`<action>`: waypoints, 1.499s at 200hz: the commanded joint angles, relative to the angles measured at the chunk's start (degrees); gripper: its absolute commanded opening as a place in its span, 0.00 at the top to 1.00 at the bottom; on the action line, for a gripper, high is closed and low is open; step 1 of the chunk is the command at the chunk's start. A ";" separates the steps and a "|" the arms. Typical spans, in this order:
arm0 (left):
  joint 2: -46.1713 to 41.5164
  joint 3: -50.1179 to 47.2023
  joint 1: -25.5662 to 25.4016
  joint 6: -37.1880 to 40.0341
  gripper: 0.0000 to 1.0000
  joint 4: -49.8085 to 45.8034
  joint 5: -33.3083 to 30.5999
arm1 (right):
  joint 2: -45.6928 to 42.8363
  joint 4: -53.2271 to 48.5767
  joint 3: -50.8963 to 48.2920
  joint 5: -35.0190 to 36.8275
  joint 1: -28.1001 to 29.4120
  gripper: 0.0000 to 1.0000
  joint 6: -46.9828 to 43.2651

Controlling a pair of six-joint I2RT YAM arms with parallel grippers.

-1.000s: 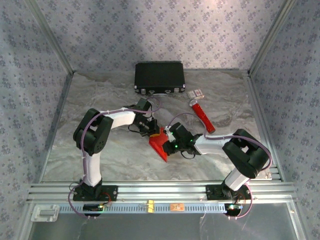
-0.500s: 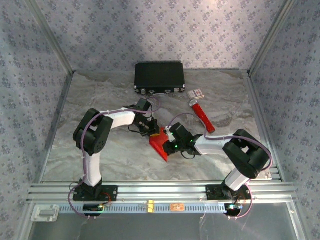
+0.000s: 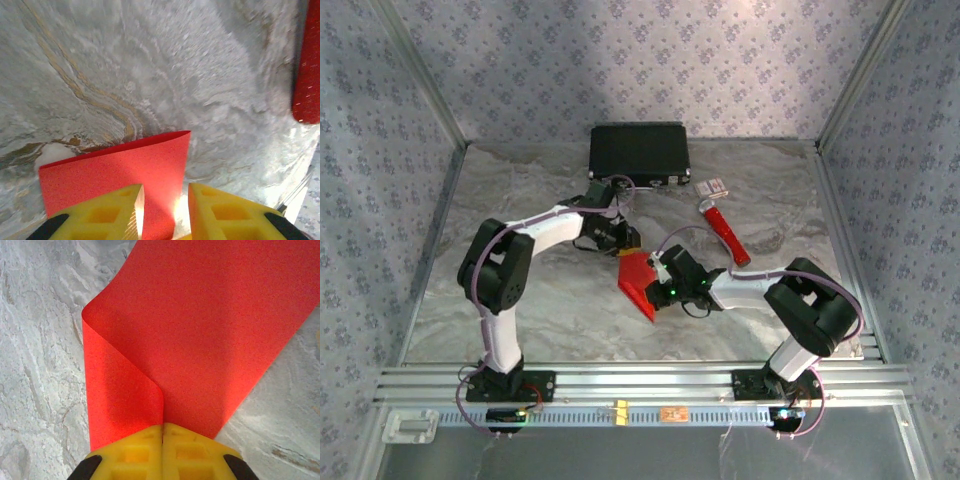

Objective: Fold a paper plane with a square sheet of paper (pick it up from the middle)
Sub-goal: Third fold the triangle at the center of the table.

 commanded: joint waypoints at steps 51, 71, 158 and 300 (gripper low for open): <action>-17.58 -21.07 0.73 -11.66 0.92 20.73 7.68 | 1.13 -1.99 -0.17 -1.42 -2.55 0.94 -1.21; -19.36 -28.59 -0.66 -17.32 0.98 31.89 9.77 | 1.14 -2.09 -0.12 -1.52 -2.66 0.94 -1.10; -17.98 -42.36 -4.92 -26.64 1.00 50.75 8.46 | 0.88 -1.93 -1.11 -0.72 -2.53 0.94 -0.20; -12.70 -40.04 -6.88 -25.77 1.00 50.71 8.51 | 0.36 -2.37 -1.67 -0.14 -2.47 0.93 -0.13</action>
